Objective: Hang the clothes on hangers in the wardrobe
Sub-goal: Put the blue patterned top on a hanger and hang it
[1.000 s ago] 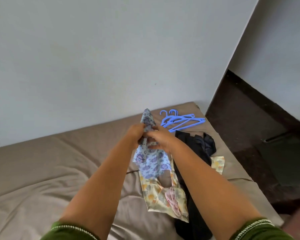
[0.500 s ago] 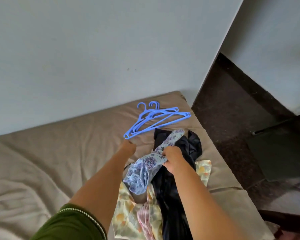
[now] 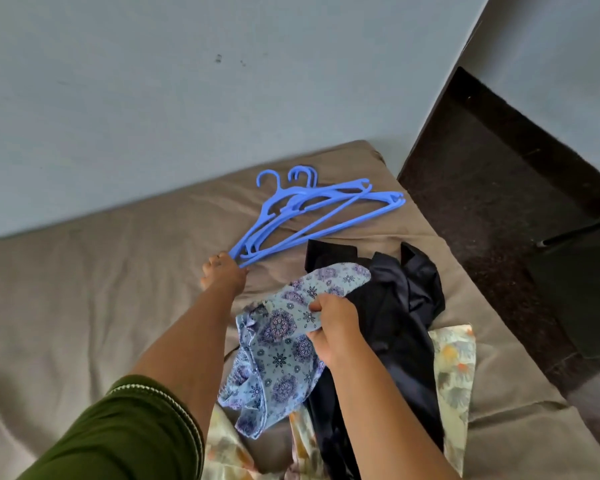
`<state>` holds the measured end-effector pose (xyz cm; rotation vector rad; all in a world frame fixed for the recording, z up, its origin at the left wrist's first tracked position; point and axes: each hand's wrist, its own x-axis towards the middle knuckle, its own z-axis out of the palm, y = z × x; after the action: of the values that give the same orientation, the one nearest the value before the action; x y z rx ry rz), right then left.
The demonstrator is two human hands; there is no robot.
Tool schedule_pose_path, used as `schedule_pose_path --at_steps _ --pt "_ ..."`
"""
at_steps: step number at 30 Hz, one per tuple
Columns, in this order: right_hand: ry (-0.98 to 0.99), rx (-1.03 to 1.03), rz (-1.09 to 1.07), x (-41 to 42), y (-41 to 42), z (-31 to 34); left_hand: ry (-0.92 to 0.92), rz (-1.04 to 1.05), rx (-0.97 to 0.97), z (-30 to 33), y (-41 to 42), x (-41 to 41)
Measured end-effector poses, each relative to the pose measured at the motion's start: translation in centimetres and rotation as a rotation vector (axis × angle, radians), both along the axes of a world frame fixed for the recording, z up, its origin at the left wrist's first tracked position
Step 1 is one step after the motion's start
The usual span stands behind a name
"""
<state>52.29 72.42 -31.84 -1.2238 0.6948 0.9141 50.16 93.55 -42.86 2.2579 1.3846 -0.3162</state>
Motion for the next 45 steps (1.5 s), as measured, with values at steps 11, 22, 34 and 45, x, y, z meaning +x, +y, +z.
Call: schedule_pose_path --at_steps 11,22,34,45 --pt "-0.066 0.002 0.017 -3.6 -1.7 6.4 -0.791 0.396 -0.048 9.6 -0.9 -9.0" --pt "-0.321 0.177 0.208 -11.7 -2.7 30.2 -1.325 0.839 -0.039 31.7 -8.4 -25.0" --pt "-0.904 0.085 0.326 -21.9 0.3 43.4 -1.553 0.936 -0.11 45.3 -11.8 -33.0" --pt "-0.966 0.025 0.228 -26.4 0.1 41.5 -1.538 0.814 -0.027 49.1 -13.1 -35.4"
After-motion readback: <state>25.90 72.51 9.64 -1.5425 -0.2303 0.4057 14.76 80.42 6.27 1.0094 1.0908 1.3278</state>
